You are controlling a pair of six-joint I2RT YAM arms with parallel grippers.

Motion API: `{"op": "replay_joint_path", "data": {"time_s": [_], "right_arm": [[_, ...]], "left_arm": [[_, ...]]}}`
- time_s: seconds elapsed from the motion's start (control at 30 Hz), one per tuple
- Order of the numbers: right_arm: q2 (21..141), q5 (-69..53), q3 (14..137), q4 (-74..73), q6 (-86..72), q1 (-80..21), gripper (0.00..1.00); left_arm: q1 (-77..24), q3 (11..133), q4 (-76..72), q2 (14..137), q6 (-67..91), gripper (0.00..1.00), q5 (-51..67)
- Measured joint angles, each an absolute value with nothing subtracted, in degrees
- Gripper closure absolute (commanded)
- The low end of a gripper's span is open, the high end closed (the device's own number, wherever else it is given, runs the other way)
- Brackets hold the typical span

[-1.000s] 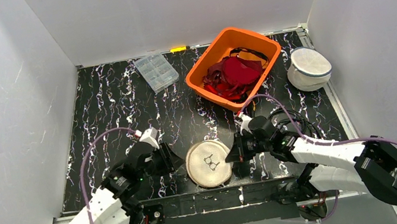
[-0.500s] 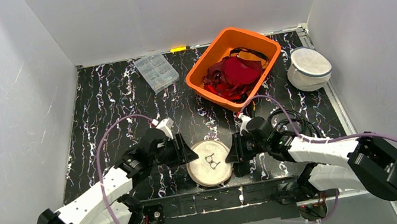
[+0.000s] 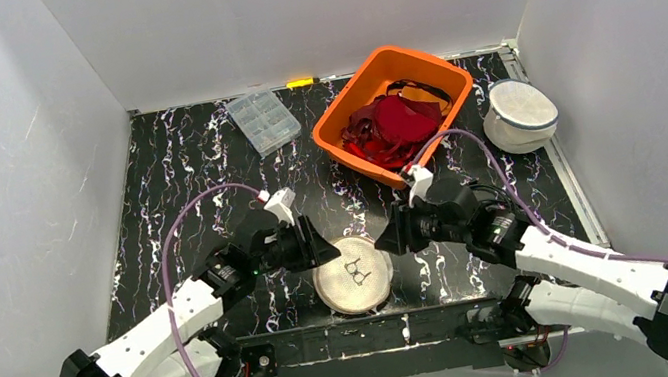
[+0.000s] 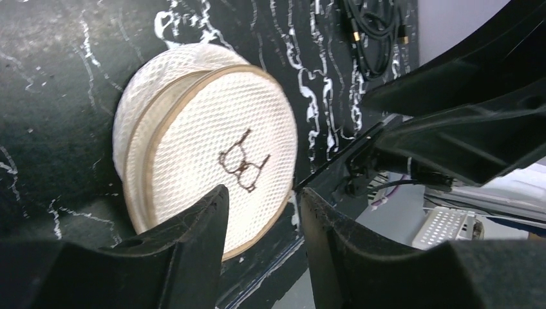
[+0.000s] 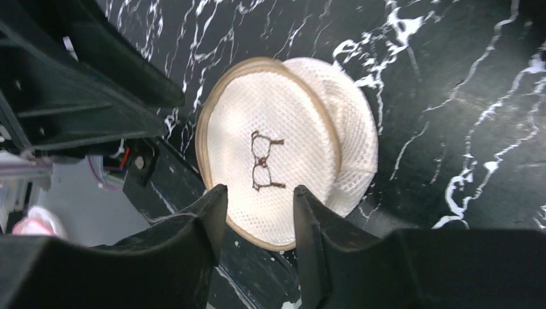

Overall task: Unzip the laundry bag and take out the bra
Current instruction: Adjust the laundry bag at the center of the board.

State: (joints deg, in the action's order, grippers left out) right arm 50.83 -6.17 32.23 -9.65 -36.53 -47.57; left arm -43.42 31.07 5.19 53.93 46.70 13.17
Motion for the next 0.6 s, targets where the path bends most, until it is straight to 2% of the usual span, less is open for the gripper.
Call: {"op": "replay_joint_path", "data": {"time_s": [0.07, 0.17, 0.4, 0.6], "right_arm": [[51.40, -6.52, 32.27, -8.51, -36.16, -49.21, 0.62], [55.90, -6.63, 32.12, -6.55, -35.97, -52.29, 0.65], [65.69, -4.62, 28.29, 0.75, -37.06, -54.13, 0.65], [68.53, -1.17, 25.93, 3.79, -37.74, -54.13, 0.66]], "left_arm": [[-43.72, 31.62, 4.38, 53.95, 46.98, 0.61, 13.45], [-44.86, 31.94, 2.44, 56.36, 47.31, 0.65, 14.02], [-46.41, 31.35, -1.28, 66.78, 47.53, 0.71, 13.82], [-46.41, 30.48, -3.36, 72.93, 47.55, 0.73, 11.75]]}}
